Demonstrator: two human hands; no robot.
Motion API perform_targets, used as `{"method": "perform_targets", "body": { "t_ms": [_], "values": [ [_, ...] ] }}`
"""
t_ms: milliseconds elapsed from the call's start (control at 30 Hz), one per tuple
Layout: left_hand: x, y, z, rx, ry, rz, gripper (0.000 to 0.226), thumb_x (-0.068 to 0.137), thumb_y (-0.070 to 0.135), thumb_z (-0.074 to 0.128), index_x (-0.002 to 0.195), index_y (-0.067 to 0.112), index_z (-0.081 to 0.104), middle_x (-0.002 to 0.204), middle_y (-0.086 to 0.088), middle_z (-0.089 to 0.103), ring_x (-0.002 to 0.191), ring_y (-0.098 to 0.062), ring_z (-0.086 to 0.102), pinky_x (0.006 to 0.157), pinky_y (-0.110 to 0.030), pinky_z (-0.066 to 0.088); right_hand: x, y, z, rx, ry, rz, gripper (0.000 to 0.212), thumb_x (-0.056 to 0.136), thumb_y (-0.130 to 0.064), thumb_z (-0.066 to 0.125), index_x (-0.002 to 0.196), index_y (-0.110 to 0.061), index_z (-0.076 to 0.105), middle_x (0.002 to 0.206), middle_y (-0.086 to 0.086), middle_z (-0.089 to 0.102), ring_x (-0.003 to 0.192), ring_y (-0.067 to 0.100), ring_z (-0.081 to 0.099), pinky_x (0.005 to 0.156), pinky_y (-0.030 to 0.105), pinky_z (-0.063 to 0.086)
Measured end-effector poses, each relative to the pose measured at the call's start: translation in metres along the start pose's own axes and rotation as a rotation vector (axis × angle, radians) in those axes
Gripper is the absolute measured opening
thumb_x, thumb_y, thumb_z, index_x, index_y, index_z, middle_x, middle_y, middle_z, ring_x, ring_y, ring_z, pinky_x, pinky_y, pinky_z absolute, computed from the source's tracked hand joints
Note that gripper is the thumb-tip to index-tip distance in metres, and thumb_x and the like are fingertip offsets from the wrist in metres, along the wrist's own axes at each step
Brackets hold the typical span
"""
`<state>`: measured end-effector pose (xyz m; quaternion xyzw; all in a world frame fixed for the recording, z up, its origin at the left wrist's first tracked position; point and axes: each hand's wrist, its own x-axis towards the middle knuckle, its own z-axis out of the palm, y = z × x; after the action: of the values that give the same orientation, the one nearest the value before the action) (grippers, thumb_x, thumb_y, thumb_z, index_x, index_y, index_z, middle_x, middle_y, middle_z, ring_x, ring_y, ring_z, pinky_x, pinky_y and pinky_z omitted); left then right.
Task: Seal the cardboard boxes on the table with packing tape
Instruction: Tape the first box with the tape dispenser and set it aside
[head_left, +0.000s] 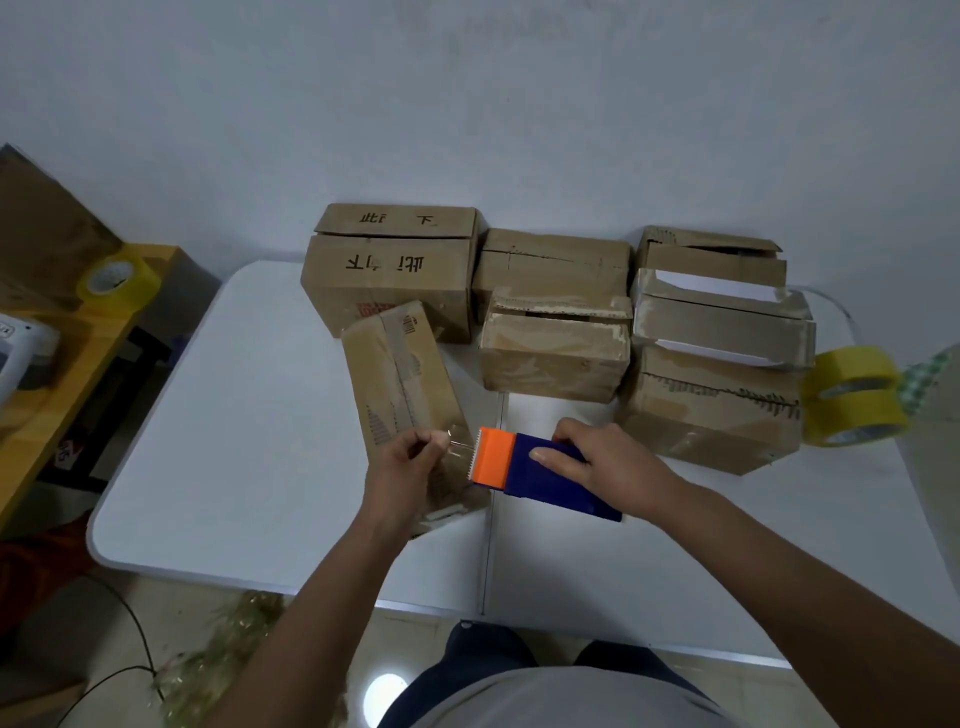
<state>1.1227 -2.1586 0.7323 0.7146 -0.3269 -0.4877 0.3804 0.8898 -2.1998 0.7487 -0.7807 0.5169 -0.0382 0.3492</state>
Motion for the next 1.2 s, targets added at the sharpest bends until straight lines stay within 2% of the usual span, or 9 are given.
{"method": "perform_targets", "body": {
  "t_ms": [100, 167, 333, 467, 533, 633, 800, 1000, 1200],
  "values": [
    [0.004, -0.008, -0.019, -0.009, 0.064, 0.009, 0.014, 0.096, 0.026, 0.064, 0.089, 0.018, 0.074, 0.093, -0.003, 0.074, 0.096, -0.025, 0.068, 0.092, -0.045, 0.055, 0.004, 0.004, -0.006, -0.009, -0.024, -0.007, 0.046, 0.092, -0.061, 0.040, 0.107, -0.020, 0.053, 0.100, -0.001, 0.066, 0.080, 0.008, 0.062, 0.067, 0.024, 0.052],
    [0.008, -0.014, -0.038, -0.049, 0.127, -0.005, 0.016, 0.095, 0.024, 0.065, 0.087, 0.014, 0.074, 0.092, -0.008, 0.073, 0.097, -0.031, 0.067, 0.096, -0.050, 0.053, 0.005, 0.011, -0.012, -0.046, -0.046, 0.010, 0.050, 0.090, -0.064, 0.038, 0.105, -0.020, 0.056, 0.095, -0.001, 0.067, 0.079, 0.009, 0.063, 0.069, 0.030, 0.055],
    [0.002, -0.033, -0.047, -0.075, 0.061, -0.124, 0.023, 0.098, 0.027, 0.061, 0.098, 0.006, 0.070, 0.100, -0.011, 0.072, 0.101, -0.030, 0.067, 0.095, -0.047, 0.055, 0.012, 0.021, -0.012, -0.155, -0.074, 0.035, 0.058, 0.087, -0.074, 0.033, 0.099, -0.024, 0.059, 0.087, -0.002, 0.064, 0.076, 0.009, 0.060, 0.068, 0.030, 0.052],
    [-0.002, -0.036, -0.040, -0.140, 0.149, -0.082, 0.018, 0.091, 0.025, 0.070, 0.087, 0.008, 0.066, 0.088, -0.008, 0.069, 0.089, -0.027, 0.064, 0.078, -0.038, 0.054, 0.017, 0.013, -0.004, -0.193, -0.028, 0.045, 0.078, 0.071, -0.089, 0.019, 0.091, -0.025, 0.060, 0.083, -0.004, 0.063, 0.075, 0.010, 0.060, 0.066, 0.032, 0.054],
    [-0.004, -0.037, -0.039, -0.157, 0.229, -0.059, 0.014, 0.090, 0.022, 0.072, 0.085, 0.010, 0.066, 0.092, -0.006, 0.069, 0.093, -0.026, 0.064, 0.080, -0.034, 0.053, 0.018, 0.010, -0.002, -0.207, -0.029, 0.044, 0.072, 0.076, -0.085, 0.023, 0.093, -0.025, 0.059, 0.082, -0.006, 0.061, 0.075, 0.009, 0.059, 0.062, 0.026, 0.049],
    [-0.006, -0.040, -0.041, -0.151, 0.277, -0.036, 0.012, 0.089, 0.021, 0.073, 0.087, 0.010, 0.068, 0.094, -0.005, 0.071, 0.096, -0.024, 0.066, 0.085, -0.034, 0.054, 0.018, 0.006, -0.003, -0.214, -0.021, 0.039, 0.076, 0.073, -0.086, 0.021, 0.093, -0.024, 0.059, 0.081, -0.006, 0.061, 0.074, 0.009, 0.059, 0.065, 0.028, 0.052],
    [-0.010, -0.043, -0.053, -0.187, 0.311, -0.031, 0.011, 0.088, 0.017, 0.074, 0.087, 0.008, 0.069, 0.090, -0.003, 0.072, 0.088, -0.021, 0.065, 0.090, -0.035, 0.054, 0.014, 0.005, -0.005, -0.216, -0.046, 0.005, 0.064, 0.083, -0.079, 0.029, 0.095, -0.023, 0.059, 0.075, -0.010, 0.057, 0.070, 0.007, 0.058, 0.059, 0.024, 0.046],
    [-0.024, -0.066, -0.071, -0.218, 0.405, -0.078, 0.010, 0.088, 0.017, 0.074, 0.090, 0.008, 0.070, 0.091, -0.003, 0.070, 0.085, -0.021, 0.065, 0.097, -0.040, 0.052, 0.014, 0.011, -0.009, -0.243, -0.088, -0.053, 0.073, 0.072, -0.084, 0.023, 0.091, -0.023, 0.058, 0.077, -0.006, 0.061, 0.070, 0.009, 0.060, 0.065, 0.028, 0.052],
    [-0.035, -0.077, -0.072, -0.301, 0.463, -0.090, 0.009, 0.090, 0.016, 0.073, 0.088, 0.008, 0.069, 0.091, -0.002, 0.069, 0.083, -0.017, 0.064, 0.097, -0.035, 0.052, 0.015, 0.018, -0.011, -0.271, -0.134, -0.072, 0.066, 0.076, -0.081, 0.025, 0.091, -0.025, 0.057, 0.079, -0.006, 0.062, 0.070, 0.008, 0.060, 0.064, 0.025, 0.050]
  ]
}}
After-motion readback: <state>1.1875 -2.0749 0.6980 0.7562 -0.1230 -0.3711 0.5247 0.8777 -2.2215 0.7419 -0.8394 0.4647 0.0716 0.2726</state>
